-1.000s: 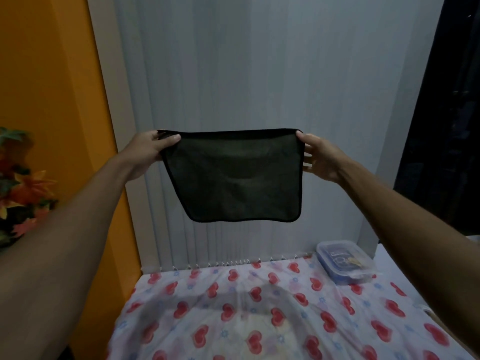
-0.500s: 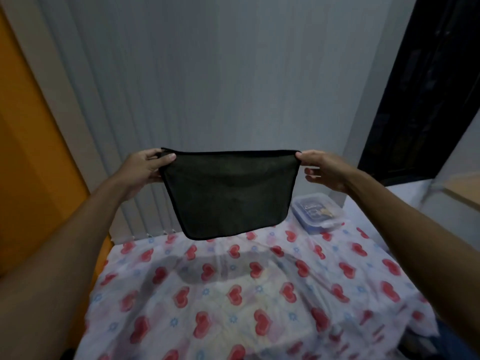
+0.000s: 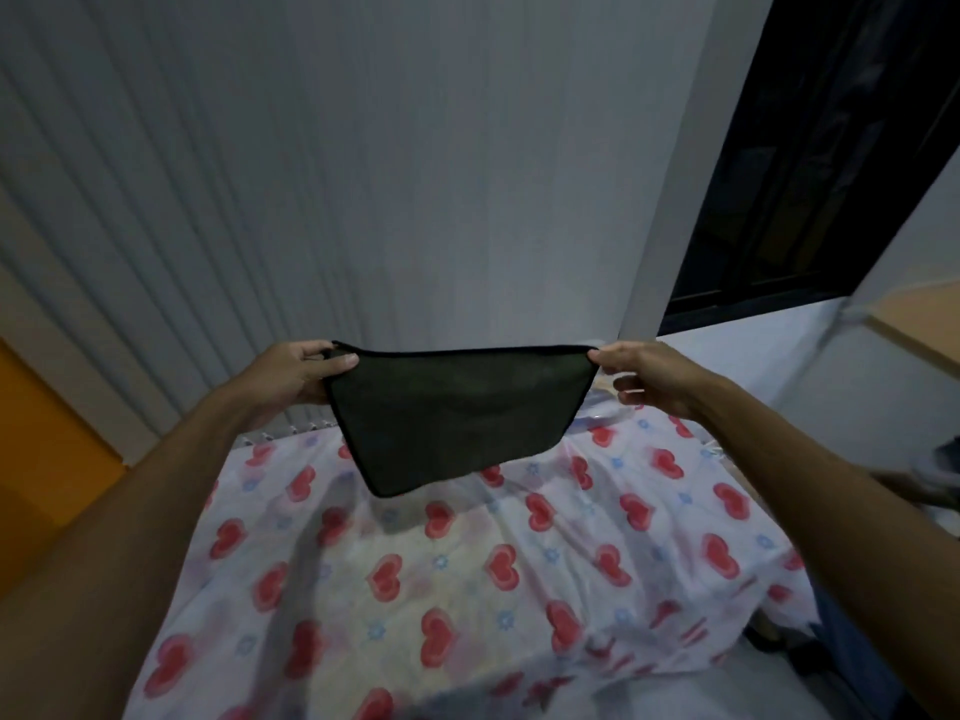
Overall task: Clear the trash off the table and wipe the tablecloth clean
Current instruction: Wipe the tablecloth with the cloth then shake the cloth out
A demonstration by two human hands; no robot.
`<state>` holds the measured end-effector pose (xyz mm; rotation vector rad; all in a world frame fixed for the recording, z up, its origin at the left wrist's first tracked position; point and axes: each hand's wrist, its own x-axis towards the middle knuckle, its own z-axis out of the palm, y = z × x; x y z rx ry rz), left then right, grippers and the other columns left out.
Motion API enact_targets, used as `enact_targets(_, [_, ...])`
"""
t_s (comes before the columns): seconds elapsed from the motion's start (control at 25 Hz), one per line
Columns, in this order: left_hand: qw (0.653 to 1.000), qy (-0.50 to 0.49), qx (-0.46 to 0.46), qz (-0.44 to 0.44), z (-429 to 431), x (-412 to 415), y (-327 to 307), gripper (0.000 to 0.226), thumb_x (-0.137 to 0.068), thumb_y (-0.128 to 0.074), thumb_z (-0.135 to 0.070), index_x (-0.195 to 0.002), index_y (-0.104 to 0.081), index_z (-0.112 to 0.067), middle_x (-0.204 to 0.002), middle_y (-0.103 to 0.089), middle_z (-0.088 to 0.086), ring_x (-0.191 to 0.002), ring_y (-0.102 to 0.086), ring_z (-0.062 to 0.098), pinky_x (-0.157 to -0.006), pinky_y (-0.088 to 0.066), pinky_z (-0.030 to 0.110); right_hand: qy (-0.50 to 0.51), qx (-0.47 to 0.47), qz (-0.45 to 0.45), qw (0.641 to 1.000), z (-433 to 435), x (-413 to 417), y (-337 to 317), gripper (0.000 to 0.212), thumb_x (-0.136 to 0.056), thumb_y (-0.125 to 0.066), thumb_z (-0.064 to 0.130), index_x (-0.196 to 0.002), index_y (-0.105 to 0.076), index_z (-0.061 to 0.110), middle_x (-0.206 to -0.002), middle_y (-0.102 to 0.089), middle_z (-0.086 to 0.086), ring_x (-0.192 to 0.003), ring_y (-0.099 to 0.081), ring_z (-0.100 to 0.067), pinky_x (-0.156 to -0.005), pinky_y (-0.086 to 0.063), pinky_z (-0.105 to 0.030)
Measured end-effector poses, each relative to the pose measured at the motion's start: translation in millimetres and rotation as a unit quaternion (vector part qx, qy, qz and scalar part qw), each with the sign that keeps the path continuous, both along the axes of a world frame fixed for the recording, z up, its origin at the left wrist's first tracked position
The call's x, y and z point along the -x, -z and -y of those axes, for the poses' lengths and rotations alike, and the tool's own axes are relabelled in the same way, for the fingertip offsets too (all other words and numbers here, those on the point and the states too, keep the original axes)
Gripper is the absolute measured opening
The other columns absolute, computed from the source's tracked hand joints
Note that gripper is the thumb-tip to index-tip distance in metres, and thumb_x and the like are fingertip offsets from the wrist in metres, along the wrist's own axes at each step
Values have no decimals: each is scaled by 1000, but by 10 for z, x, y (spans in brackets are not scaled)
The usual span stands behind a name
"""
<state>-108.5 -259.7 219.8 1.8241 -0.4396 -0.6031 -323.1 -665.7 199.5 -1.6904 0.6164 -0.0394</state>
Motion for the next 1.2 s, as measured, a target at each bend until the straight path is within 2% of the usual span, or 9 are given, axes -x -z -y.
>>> enact_targets(0.12, [999,-36,-28,-4,368,5,387,32,-90,-74,-24,-113,-71,-2,-108,-77,15,-96,-73,27,-92,-58,37,-27,-1,-22,999,372,-159,328,36,-90,-72,36,-109,-71,6,-99,-70,-6,-81,-58,-19,-70,-52,-27])
enact_targets(0.4, [991,-113,-71,10,712,142,860,31,-91,-75,-28,-109,-72,-3,-106,-76,13,-100,-69,26,-84,-51,31,-68,-21,-32,997,792,-452,831,15,-90,-72,25,-98,-71,12,-106,-75,-10,-92,-69,-28,-92,-57,-45])
enact_targets(0.52, [991,-99,-94,5,717,210,854,27,-89,-77,-28,-107,-74,-8,-108,-76,10,-105,-69,25,-86,-54,31,-76,-14,-37,996,885,-413,940,22,-88,-75,24,-103,-72,8,-103,-76,-10,-87,-68,-28,-86,-56,-42])
enact_targets(0.64, [978,-11,-208,-8,664,313,1014,19,-83,-82,-33,-99,-79,-23,-104,-76,-3,-101,-67,15,-86,-54,32,-113,8,-66,991,967,-274,1136,17,-90,-72,22,-101,-73,9,-102,-74,-13,-84,-66,-25,-76,-56,-35])
enact_targets(0.72, [948,91,-304,-26,634,388,1183,18,-77,-86,-36,-93,-83,-29,-97,-77,-10,-95,-66,12,-77,-52,27,-187,73,-125,972,1018,-147,1342,14,-89,-70,22,-100,-75,15,-97,-75,-6,-80,-68,-19,-68,-55,-28])
enact_targets(0.84, [883,203,-415,-86,671,533,1396,17,-75,-83,-36,-93,-83,-33,-97,-78,-15,-92,-66,4,-68,-51,22,-302,179,-275,895,1035,20,1619,16,-86,-69,19,-101,-76,19,-87,-74,-1,-73,-68,-14,-61,-54,-24])
enact_targets(0.96, [869,215,-432,-108,721,624,1521,15,-81,-81,-33,-96,-82,-34,-100,-77,-13,-98,-67,3,-71,-51,23,-359,251,-343,831,1002,89,1765,23,-85,-71,20,-107,-71,21,-83,-70,1,-67,-65,-11,-62,-55,-25])
enact_targets(1.08, [879,202,-421,-100,795,639,1484,15,-82,-81,-34,-97,-81,-35,-100,-77,-15,-104,-67,6,-75,-52,25,-338,274,-320,842,948,27,1801,26,-85,-74,25,-110,-69,22,-84,-69,2,-71,-68,-14,-61,-56,-25])
enact_targets(1.2, [890,172,-413,-81,856,612,1448,34,-86,-78,-38,-119,-74,-28,-123,-72,-5,-113,-66,12,-90,-56,35,-329,298,-286,849,839,-102,1752,24,-87,-73,29,-109,-70,21,-89,-73,-3,-69,-67,-14,-55,-54,-23])
